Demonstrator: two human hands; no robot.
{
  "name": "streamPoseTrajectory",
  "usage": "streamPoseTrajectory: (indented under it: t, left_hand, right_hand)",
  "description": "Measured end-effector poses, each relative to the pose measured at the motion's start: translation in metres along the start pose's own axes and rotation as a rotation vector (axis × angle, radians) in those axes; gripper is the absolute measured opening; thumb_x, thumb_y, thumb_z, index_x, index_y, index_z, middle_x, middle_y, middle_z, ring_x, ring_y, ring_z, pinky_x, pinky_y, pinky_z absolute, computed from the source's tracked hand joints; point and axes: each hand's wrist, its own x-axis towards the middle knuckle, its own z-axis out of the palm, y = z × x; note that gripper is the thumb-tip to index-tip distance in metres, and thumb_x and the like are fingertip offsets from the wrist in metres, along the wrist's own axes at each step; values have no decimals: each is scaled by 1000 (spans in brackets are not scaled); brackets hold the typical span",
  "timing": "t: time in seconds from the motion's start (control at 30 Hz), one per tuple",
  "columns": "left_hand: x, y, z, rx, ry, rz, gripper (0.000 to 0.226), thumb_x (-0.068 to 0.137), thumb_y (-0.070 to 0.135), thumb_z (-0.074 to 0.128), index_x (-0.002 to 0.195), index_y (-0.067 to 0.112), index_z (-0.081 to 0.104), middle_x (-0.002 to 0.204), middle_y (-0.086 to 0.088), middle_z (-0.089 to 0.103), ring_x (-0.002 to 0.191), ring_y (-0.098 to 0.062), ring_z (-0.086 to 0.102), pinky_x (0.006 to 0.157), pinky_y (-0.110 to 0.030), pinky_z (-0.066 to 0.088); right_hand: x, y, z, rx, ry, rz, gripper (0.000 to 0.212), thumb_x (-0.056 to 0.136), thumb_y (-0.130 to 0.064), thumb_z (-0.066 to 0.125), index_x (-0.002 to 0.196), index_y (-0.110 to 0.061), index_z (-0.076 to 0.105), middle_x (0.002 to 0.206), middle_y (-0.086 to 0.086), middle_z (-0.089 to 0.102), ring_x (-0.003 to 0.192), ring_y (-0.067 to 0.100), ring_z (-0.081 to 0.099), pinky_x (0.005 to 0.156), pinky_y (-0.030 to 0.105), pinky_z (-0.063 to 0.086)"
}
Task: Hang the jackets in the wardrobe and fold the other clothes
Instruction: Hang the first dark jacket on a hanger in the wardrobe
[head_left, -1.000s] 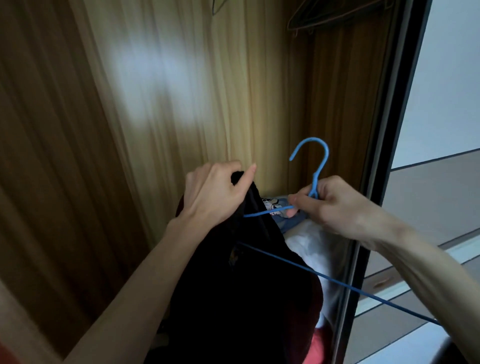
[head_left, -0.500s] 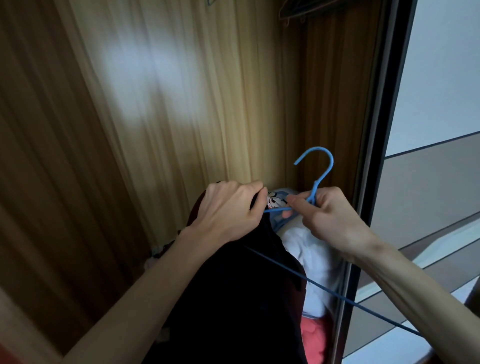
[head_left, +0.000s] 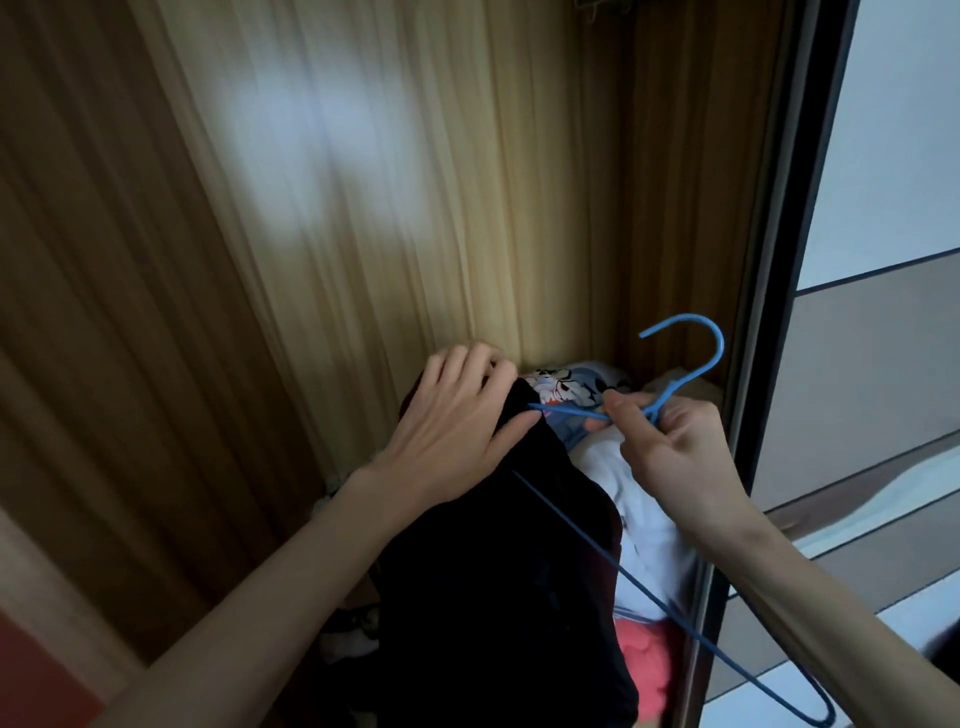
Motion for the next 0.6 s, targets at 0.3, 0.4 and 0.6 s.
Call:
streamPoseTrajectory:
  t: [0.3, 0.4, 0.6]
  left_hand:
    - [-4, -14, 10, -194, -68, 100, 28, 106, 40, 44, 92, 19, 55, 85, 1, 59, 80, -19, 54, 72, -34, 34]
    - [-4, -19, 12, -226, -65, 76, 26, 107, 39, 45, 89, 20, 51, 82, 6, 53, 77, -19, 53, 71, -34, 35]
    - [-4, -32, 5, -273, 21, 34, 29, 108, 27, 54, 87, 29, 33, 78, 11, 39, 74, -20, 51, 69, -33, 32]
  right_hand:
    - [11, -6, -5, -113, -225, 21, 29, 102, -25, 63, 84, -11, 80, 46, -4, 26, 41, 10, 18, 41, 21, 16]
    - [23, -18, -10, -28, -430, 170, 27, 102, -27, 63, 101, -5, 79, 55, -2, 25, 45, 9, 19, 40, 20, 17]
    - [60, 7, -60, 136, -732, 431, 51, 96, -48, 57, 137, -18, 66, 100, 9, 66, 79, 17, 63, 73, 26, 55]
